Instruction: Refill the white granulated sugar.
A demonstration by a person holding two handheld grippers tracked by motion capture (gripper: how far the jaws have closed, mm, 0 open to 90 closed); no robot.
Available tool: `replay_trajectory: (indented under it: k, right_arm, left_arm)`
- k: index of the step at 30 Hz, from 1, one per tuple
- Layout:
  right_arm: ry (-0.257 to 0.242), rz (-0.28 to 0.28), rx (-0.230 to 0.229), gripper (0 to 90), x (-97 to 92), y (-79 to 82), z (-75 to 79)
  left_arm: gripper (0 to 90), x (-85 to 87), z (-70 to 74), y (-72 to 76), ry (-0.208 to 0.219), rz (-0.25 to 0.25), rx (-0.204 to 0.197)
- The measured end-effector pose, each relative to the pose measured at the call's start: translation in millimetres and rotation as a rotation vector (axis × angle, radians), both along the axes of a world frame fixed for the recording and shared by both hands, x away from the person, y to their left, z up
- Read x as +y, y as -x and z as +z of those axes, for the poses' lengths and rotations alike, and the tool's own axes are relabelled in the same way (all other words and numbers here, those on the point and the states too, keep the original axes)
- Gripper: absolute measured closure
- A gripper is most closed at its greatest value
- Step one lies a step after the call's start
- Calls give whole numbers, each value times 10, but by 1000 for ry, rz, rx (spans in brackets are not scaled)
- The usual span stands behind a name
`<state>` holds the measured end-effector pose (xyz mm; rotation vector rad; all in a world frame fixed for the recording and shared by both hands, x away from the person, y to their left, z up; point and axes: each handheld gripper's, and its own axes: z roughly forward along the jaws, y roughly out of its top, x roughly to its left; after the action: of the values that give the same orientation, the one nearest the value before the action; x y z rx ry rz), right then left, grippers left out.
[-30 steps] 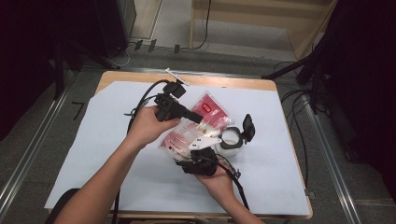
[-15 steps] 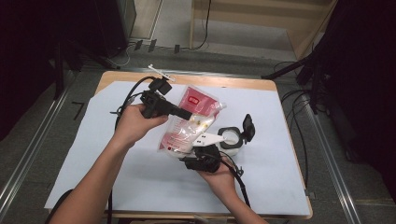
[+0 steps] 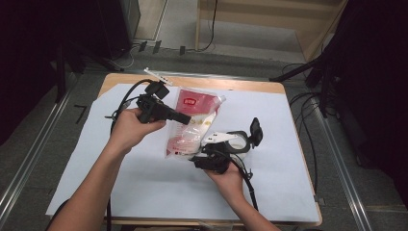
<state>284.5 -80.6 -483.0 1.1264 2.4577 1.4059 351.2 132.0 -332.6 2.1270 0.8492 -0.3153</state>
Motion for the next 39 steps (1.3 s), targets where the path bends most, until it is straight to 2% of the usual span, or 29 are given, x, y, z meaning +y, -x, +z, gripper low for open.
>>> replay_trajectory:
  k: [4,9,12,14,20,26,33,39]
  right_arm:
    - [-8,-17,41,538,-12,-49,-40]
    - [28,29,1,536,47,-22,-32]
    - [31,39,4,537,70,-13,-39]
    - [44,47,10,535,80,-15,-52]
    - [29,50,13,536,60,-22,-40]
    - [5,59,25,532,24,-32,-10]
    - [-1,61,29,527,10,-37,-3]
    - [1,63,25,526,1,-27,8]
  left_arm:
    - [900,5,-8,4,-8,9,0]
    - [900,33,-21,-21,-9,26,3]
    - [900,71,1,-21,2,42,-2]
    - [900,111,20,-25,18,57,-11]
    - [900,220,24,-62,-6,110,-66]
    - [900,350,-91,-193,-10,166,-62]
    - [900,358,-219,-355,-42,200,-118]
    - [900,395,-365,-455,-70,208,-137]
